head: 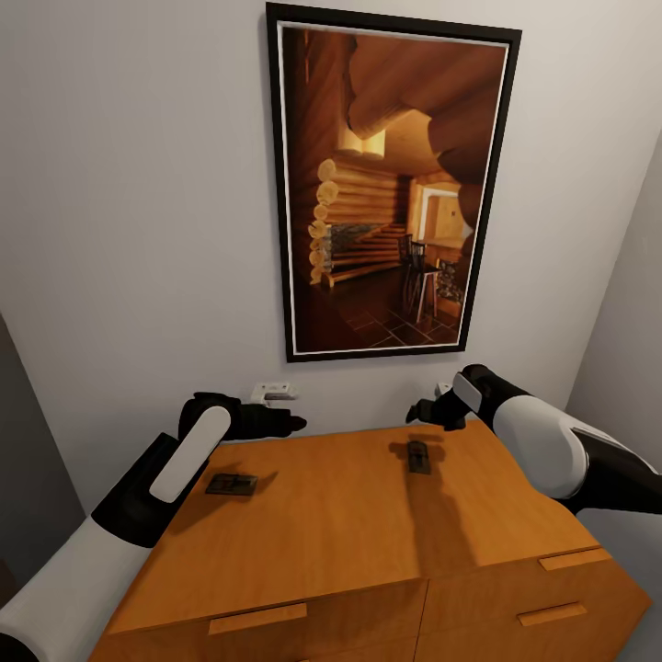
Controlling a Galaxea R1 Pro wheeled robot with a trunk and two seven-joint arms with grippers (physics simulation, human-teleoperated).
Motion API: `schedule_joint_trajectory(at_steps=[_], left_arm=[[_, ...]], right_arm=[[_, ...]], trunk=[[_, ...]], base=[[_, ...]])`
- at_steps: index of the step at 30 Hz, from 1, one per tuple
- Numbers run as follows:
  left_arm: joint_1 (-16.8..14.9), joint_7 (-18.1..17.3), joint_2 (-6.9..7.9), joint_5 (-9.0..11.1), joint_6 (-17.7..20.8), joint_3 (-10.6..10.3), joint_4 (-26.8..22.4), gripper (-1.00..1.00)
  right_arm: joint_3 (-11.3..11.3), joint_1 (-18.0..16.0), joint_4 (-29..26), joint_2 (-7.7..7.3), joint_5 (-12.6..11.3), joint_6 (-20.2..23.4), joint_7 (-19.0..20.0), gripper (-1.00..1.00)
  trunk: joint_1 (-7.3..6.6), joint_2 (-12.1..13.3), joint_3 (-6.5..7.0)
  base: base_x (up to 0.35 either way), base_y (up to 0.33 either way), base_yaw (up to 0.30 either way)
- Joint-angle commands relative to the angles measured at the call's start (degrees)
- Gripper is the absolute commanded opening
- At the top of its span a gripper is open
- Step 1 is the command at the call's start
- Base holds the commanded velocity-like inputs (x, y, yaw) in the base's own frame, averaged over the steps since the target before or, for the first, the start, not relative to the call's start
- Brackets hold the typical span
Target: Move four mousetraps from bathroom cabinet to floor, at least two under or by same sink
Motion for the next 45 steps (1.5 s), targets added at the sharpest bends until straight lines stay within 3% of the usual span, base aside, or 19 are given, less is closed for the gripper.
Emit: schedule_joint_trajectory(at_steps=[1, 45], left_arm=[[-0.07, 0.59, 0.05, 0.56, 0.03, -0.11, -0.05, 1.00], [-0.07, 0.60, 0.05, 0.64, 0.01, -0.06, -0.05, 1.00]], right_arm=[[-0.08, 0.04, 0.01, -0.01, 0.62, 0.26, 0.59, 1.00], [-0.11, 1.16, 2.97, -1.06, 0.50, -0.41, 2.18, 1.00]], trunk=[[0.00, -0.05, -0.07], [0.00, -0.05, -0.07]], base=[[0.000, 0.000, 0.000], [0.000, 0.000, 0.000]])
